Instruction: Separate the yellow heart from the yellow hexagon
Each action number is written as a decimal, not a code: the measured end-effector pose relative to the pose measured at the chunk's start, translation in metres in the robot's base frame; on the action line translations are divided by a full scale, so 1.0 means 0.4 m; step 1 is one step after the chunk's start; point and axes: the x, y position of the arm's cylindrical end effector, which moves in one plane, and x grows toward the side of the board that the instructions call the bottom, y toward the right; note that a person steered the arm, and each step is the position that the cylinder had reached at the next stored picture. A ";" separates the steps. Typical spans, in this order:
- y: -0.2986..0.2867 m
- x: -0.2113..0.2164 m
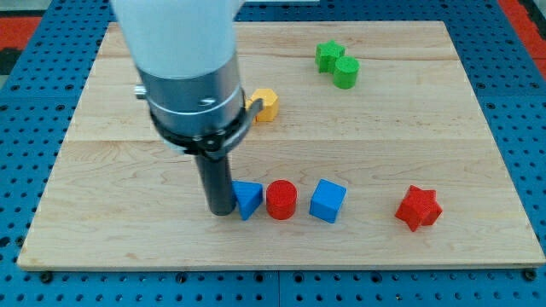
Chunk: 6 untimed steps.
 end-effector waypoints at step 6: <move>-0.404 -0.260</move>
